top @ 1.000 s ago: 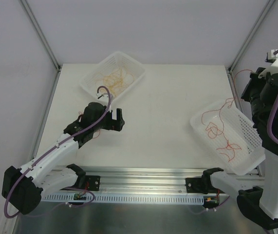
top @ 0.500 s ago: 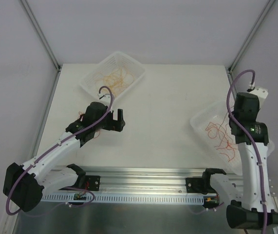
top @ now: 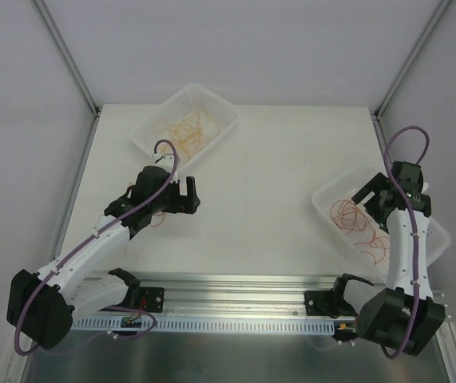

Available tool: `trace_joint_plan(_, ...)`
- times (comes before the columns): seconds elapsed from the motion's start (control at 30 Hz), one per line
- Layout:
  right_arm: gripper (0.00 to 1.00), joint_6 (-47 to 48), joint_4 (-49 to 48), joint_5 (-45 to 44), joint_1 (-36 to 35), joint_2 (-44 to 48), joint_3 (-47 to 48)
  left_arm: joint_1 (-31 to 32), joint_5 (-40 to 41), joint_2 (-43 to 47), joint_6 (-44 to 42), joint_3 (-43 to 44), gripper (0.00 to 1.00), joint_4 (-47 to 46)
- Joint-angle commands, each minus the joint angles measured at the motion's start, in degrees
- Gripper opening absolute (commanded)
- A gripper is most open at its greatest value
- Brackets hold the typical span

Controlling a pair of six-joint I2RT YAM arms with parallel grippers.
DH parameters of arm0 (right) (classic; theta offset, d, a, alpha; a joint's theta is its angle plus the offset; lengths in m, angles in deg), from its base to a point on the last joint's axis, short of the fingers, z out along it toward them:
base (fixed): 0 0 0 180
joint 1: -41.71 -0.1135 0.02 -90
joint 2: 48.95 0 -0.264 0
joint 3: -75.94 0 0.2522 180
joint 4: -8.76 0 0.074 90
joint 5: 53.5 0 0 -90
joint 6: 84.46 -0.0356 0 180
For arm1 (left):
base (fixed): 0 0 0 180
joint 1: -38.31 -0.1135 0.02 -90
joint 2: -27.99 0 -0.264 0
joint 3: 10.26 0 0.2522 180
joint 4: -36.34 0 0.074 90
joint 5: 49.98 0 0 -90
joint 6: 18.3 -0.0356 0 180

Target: Untangle the cables

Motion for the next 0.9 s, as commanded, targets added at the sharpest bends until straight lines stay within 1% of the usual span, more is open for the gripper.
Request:
trace_joint_plan(0.0,1.0,-1.83,0.08,8.05,-0.4,2.0,7.74,-3.31,0.34,-0.73,3.13,0.42,0.99,2.16)
trace_joint_plan(0.07,1.0,-1.4,0.17,9.21,-1.63,2.79,9.34,-5.52,-0.18,-1.88,4.71,0.43,0.99,2.87)
trace_joint_plan(0.1,1.0,-0.53,0.43,8.69,-3.38,3.23,10.47,-7.88,-0.44,-2.58,5.15,0.43,0.99,3.48)
trace_joint_plan(0.17,1.0,0.71,2.01,5.96,-4.97,3.32,13.46,-10.18,-0.45,-3.37,6.21,0.69,0.99,4.27)
trace_joint_plan(0.23,1.0,2.81,2.28,6.04,-6.38,3.93,15.13,-12.63,0.51,-4.33,6.56,0.78,0.99,5.32)
trace_joint_plan(0.37,1.0,4.84,-0.88,9.38,-9.45,6.3,14.36,-16.68,3.76,-6.27,8.06,1.21,0.98,6.3)
trace_joint_plan(0.4,1.0,4.84,-1.4,11.47,-10.15,6.66,14.01,-17.47,5.25,-6.8,8.67,1.3,0.98,6.65)
trace_joint_plan(0.53,1.0,4.67,-3.78,15.18,-14.46,6.48,12.69,-20.9,9.48,-7.07,14.64,0.25,0.95,7.35)
trace_joint_plan(0.67,1.0,4.84,-4.92,16.68,-20.16,5.17,11.54,-24.68,10.01,-7.07,20.62,-1.94,0.92,7.36)
trace_joint_plan(0.7,1.0,5.02,-5.19,16.85,-21.05,4.99,11.02,-24.95,10.01,-7.5,22.54,-2.64,0.91,7.44)
trace_joint_plan(0.8,1.0,5.54,-6.5,17.91,-24.48,4.2,9.88,-25.22,9.66,-10.13,24.84,-2.83,0.89,7.0)
trace_joint_plan(0.87,1.0,5.81,-7.47,18.7,-26.58,3.5,9.61,-25.31,9.48,-11.89,25.98,-2.48,0.84,6.83)
